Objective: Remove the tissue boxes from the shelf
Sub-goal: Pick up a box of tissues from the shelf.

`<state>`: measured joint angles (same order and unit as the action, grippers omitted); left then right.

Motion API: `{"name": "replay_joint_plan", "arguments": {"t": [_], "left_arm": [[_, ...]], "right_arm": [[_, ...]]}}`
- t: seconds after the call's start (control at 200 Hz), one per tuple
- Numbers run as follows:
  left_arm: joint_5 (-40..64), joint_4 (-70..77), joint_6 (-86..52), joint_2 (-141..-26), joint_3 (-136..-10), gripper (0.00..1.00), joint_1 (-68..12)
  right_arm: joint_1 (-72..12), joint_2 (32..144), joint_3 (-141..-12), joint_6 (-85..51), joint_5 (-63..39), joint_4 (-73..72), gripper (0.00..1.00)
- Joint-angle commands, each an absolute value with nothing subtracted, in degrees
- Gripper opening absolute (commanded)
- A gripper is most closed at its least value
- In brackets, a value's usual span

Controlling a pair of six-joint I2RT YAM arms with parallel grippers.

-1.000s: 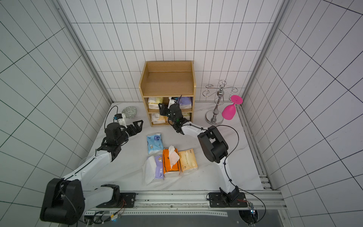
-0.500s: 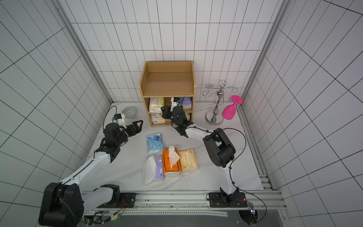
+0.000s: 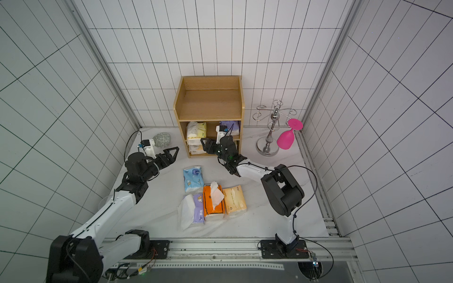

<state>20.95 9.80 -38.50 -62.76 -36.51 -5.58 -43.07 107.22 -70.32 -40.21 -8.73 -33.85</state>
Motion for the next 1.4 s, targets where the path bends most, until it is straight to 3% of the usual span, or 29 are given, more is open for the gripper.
{"name": "replay_joint_plan", "arguments": {"t": [0.0,0.245,0.66,0.755,0.895,1.079,1.394], "left_arm": [[22.9,11.8,-39.3,-63.2,-38.1,0.97,-5.9],[23.6,11.6,-38.4,-63.5,-37.9,0.97,-6.1],[24.3,9.8,-36.1,-63.5,-37.7,0.97,-6.2],[24.5,9.5,-36.0,-63.5,-37.8,0.97,-6.1],[24.1,8.0,-35.5,-62.4,-37.9,0.97,-6.1],[21.0,4.4,-34.7,-58.3,-37.5,0.97,-6.0],[16.4,-1.0,-35.3,-49.0,-35.6,0.98,-6.0]], "right_arm": [[-42.5,104.1,-69.4,-38.3,-8.8,-32.9,0.66],[-42.3,106.3,-74.1,-36.8,-10.0,-30.5,0.72],[-42.8,113.0,-79.3,-39.6,-11.9,-33.7,0.71],[-43.2,113.3,-79.6,-39.4,-11.3,-33.3,0.63],[-43.7,112.1,-78.2,-39.1,-10.8,-33.1,0.28],[-44.3,108.0,-75.0,-38.0,-11.0,-31.6,0.01],[-47.3,97.1,-64.2,-34.5,-8.8,-24.4,0.00]]}}
